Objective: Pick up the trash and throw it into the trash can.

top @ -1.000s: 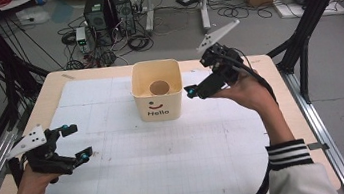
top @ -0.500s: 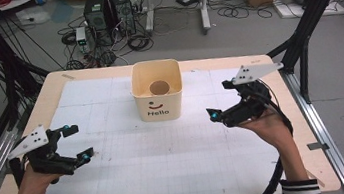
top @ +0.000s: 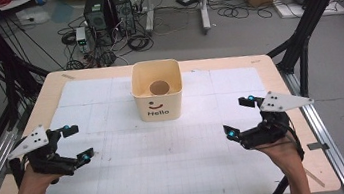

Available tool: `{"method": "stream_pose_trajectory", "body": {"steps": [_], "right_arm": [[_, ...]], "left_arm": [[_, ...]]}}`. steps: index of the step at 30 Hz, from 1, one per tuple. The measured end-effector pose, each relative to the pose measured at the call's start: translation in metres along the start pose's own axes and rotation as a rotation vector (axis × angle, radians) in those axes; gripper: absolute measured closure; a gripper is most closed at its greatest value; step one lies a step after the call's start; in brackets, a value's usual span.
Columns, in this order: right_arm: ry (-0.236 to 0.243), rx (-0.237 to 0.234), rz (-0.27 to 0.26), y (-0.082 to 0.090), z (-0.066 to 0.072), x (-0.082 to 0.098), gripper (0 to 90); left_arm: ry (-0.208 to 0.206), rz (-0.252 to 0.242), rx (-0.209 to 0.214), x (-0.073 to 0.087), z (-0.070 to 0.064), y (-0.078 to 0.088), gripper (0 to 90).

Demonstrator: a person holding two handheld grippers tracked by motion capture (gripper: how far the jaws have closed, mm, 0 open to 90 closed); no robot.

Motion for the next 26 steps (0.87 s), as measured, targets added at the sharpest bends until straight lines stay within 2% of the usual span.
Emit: {"method": "stream_pose_trajectory", "body": {"steps": [4,13,15,17,26], "right_arm": [[-0.025,-0.002,-0.033,0.006,0.0,0.011,0.2],[-0.034,-0.004,-0.1,0.007,-0.001,0.033,0.2],[-0.03,-0.005,-0.073,0.006,0.0,0.036,0.2],[-0.027,-0.015,-0.076,0.006,0.002,0.037,0.2],[-0.033,-0.006,-0.083,0.01,0.001,0.037,0.2]], "left_arm": [[0.001,0.002,-0.001,0.0,0.0,-0.001,2.1],[0.0,0.005,-0.004,0.001,0.0,-0.001,2.1],[0.001,0.008,-0.004,0.002,0.0,-0.001,2.1],[0.0,0.009,-0.004,0.002,0.0,-0.001,2.1],[-0.003,0.006,-0.002,0.001,0.0,0.0,2.1]]}}
Point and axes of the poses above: each handheld gripper's, and its own axes: y roughly backward along the jaws, x roughly out of its underside, z roughly to its left, the point moved 8 cm from there along -y, roughly forward along the jaws, and after that the axes turned 4 degrees about x, right-handed, at the moved point
